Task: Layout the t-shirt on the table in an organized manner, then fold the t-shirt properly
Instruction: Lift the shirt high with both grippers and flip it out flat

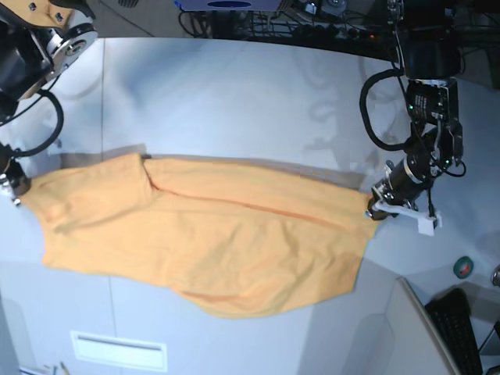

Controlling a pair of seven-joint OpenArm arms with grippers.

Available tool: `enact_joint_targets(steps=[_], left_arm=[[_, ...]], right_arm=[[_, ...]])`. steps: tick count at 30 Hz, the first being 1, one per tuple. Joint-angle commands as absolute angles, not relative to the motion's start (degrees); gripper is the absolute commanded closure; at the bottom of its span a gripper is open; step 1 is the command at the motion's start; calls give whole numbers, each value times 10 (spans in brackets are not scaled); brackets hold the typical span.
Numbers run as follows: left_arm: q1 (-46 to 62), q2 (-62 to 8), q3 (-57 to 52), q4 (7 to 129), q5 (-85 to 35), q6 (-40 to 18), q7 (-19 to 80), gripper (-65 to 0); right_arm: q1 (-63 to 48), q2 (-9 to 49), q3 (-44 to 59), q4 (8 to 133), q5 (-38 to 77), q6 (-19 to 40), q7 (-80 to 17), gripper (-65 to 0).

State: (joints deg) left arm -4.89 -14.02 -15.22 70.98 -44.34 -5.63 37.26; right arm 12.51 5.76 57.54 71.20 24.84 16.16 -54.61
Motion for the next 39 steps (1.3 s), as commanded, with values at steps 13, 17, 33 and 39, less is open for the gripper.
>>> enact_joint_targets(steps=[13,17,33,39], left_arm=[[-199,-158,-159,824,-447,6,480,0],[-234,-169,-155,773,-447,7,482,0],[-245,-175,-155,737,-448,7,483,0],[-304,-174,-144,743,-447,7,483,0]], right_arm=[[229,130,426,838,255,66,-634,0],[272,153,423,802,255,30,-638,0],[307,199,424,702,258,25,-677,0],[336,199,423,718,258,58,-626,0]])
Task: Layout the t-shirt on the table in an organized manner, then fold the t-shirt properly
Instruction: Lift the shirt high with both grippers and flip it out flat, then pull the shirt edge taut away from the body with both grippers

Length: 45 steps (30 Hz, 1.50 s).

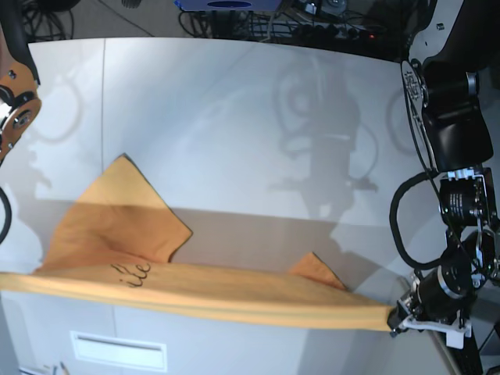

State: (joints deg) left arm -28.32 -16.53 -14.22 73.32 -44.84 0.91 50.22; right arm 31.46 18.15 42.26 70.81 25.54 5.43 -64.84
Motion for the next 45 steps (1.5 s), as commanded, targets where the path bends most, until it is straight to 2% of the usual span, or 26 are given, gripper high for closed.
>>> enact_joint_targets(steps=[1,3,8,11,16,21,26,30,36,41,45], left_arm=[[-318,-175,-129,741,-447,7,483,0],[-351,-176,-106,719,-447,7,483,0],[-445,-172,-65,624,-447,7,476,0],[-506,-168,-40,576,-447,7,429,0],[-595,-162,-20,546,-451,7,404,0],[-618,-167,-22,611,-452,6,404,0],[-515,-168,-80,750,-487,6,442,0],[-378,-168,-110,822,-495,6,468,0],[-180,-166,-109,822,-493,3,466,0],[-84,-166,-108,798,-493,3,465,0],[-37,-169,-109,796,-493,3,465,0]], right_arm=[[344,200,422,717,257,62,-611,0],[357,200,417,717,257,70,-566,0],[378,215,327,716,257,71,-453,0],[406,222,286,700,257,71,-397,0],[472,247,269,706,257,74,-373,0],[480,269,274,829,258,120,-379,0],[368,267,298,1000,258,126,-433,0],[231,211,353,1051,258,125,-452,0],[72,125,406,954,257,130,-440,0],[-10,110,403,831,257,130,-342,0],[-60,110,405,798,257,131,-314,0]])
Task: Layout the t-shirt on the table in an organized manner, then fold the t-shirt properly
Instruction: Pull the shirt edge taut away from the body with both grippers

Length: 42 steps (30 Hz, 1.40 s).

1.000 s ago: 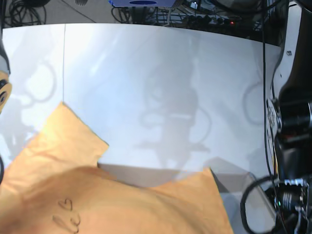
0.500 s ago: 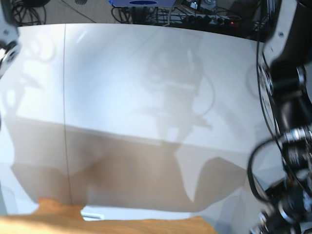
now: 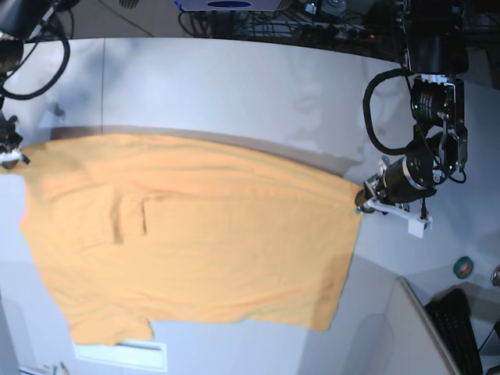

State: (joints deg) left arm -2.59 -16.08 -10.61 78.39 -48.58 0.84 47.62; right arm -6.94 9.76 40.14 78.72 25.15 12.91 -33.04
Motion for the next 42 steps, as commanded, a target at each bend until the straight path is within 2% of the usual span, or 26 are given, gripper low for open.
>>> enact_joint_targets(steps=[1,11,17,28,36,42], left_arm=[[-28,-175,-109,799,-493,3,465,0],[61,-204,-110,803,-492,3,456,0],[138,-232,-109,818,-492,3,368,0],[187,-233,-110,817,-492,3,342,0],[214,-231,-110,818,-492,3,341,0],[224,-231,-123,819,-492,3,341,0]], right_arm=[[-74,109,405,798,257,131,-314,0],[-199,90,407,829,258,189,-314,0],[-235,75,406,833,258,189,-313,0],[-313,42,406,890,258,189,-316,0],[-316,37,404,887,258,189,-318,0],[-316,37,405,888,258,189,-360,0]])
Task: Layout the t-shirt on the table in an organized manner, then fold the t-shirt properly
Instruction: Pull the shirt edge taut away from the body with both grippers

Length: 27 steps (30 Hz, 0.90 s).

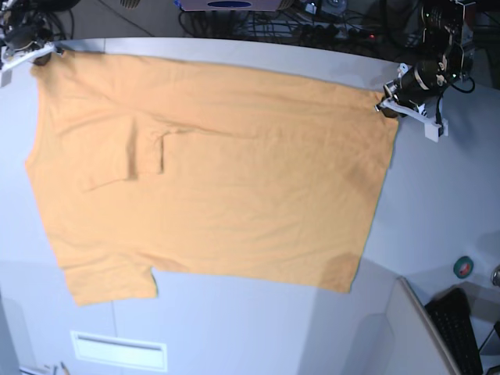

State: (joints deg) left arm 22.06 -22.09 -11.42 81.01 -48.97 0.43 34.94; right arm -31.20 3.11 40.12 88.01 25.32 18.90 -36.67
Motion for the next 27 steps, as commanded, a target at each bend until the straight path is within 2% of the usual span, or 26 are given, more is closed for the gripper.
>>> enact_joint_targets(steps=[1,6,16,21,23,24,25,26,27], left_arm=[[225,-229,-135,819,-492,3,342,0],[249,-229,-174,820,-492,3,344,0],[263,-228,-175,820,-492,3,342,0],[263,-228,-175,820,-493,3,345,0],[263,-228,-176,820,-493,3,345,0],[263,-228,-176,820,-493,3,345,-82],[263,-228,-179,820,-493,3,345,-194],[263,-228,-190,820,-495,3,345,-291],[263,-226,-206,820,-495,3,345,-375]], right_arm=[[-317,37,405,889,258,189,-360,0],[-321,37,406,890,258,189,-360,0],[-322,37,404,890,257,189,-361,0],[-321,37,406,895,258,189,-392,0],[-322,37,406,902,258,190,-389,-165],[-322,36,406,904,258,190,-388,-228],[-322,36,406,909,258,190,-388,-296],[-322,36,407,915,258,190,-388,-339],[-322,36,407,924,258,190,-388,-354]])
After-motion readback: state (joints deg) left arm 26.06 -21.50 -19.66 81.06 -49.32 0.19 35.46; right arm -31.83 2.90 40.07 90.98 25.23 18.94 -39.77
